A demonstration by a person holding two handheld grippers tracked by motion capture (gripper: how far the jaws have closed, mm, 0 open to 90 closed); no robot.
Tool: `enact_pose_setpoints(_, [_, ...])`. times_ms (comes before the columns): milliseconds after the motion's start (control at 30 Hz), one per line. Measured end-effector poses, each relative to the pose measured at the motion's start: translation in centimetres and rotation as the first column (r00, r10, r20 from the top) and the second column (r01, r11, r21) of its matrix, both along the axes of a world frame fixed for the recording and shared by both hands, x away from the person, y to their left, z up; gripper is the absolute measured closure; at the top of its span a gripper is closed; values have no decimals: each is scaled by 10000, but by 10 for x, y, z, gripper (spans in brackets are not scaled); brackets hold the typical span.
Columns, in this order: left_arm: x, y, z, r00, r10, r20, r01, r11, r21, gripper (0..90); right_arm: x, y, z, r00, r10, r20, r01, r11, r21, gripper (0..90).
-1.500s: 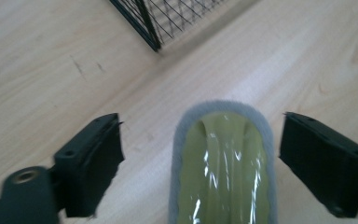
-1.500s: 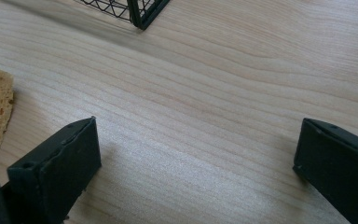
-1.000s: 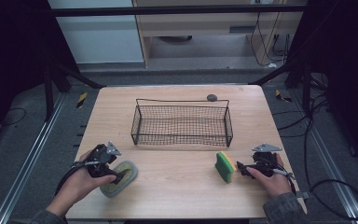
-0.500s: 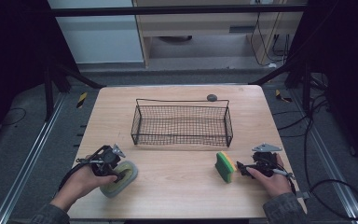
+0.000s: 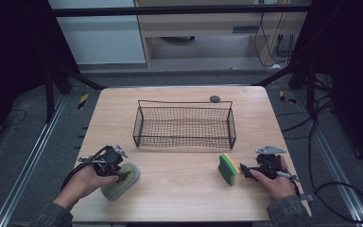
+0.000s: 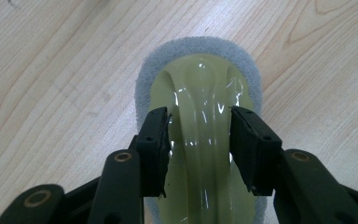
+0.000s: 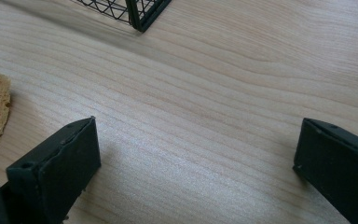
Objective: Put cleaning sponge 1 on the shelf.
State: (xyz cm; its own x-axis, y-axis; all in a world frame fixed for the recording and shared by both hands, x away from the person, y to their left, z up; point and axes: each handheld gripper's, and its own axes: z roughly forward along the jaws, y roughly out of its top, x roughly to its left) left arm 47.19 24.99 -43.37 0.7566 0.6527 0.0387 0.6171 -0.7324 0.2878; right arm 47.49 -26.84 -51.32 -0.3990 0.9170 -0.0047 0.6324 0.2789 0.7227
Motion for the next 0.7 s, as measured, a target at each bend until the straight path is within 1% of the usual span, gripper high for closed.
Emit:
enact_pose_setpoints(133, [2,1,-3,9999,52,-133,-53,10000,-57,608,0,0,0,10000,-3,4,3,10000,-3,5])
enact_pose_setpoints(167, [2,1,-3,9999,52,-133,-53,10000,-57,625,0,0,0,10000,0,1,0,10000,0,5])
enact_pose_setpoints(200, [2,0,-3,9998,29,-185,-32,9998,-184,647,0,0,0,10000,-2,-4,2,10000,5,5])
enact_pose_setpoints(233, [2,0,-3,9998,29,-185,-32,9998,-184,666,0,0,0,10000,-1,-13,1,10000,9,5])
enact_pose_setpoints(267, [1,0,-2,9999,-51,-123,50,10000,-85,684,0,0,0,10000,1,-13,-1,10000,9,5])
enact_pose_setpoints(300, [1,0,-2,9999,-51,-123,50,10000,-85,692,0,0,0,10000,3,-12,-3,10000,7,5])
enact_pose_setpoints(367, [0,1,-1,10000,-97,2,97,9999,-104,695,0,0,0,10000,11,-8,-11,10000,4,5])
enact_pose_setpoints(467, [-3,3,4,9993,-200,317,209,9994,-278,697,0,0,0,10000,5,-8,-5,10000,-2,5])
enact_pose_setpoints(500, [-4,3,6,9987,-217,462,229,9994,-254,697,0,0,0,10000,9,-13,-9,10000,-3,5])
enact_pose_setpoints(533, [-6,3,8,9973,-258,690,276,9993,-258,698,0,0,0,10000,13,-16,-13,10000,-5,5])
enact_pose_setpoints(567, [-6,3,8,9973,-258,690,276,9993,-258,698,0,0,0,10000,22,-19,-22,10000,-10,5])
enact_pose_setpoints(600, [-8,4,12,9950,-298,957,333,9988,-357,698,0,0,0,10000,16,-26,-16,10000,-5,5])
enact_pose_setpoints(667, [-10,5,16,9912,-367,1275,434,9978,-504,698,0,0,0,10000,13,-27,-13,10000,-4,5])
enact_pose_setpoints(700, [-11,6,18,9893,-305,1425,396,9973,-615,699,0,0,0,10000,18,-18,-18,10000,-1,5])
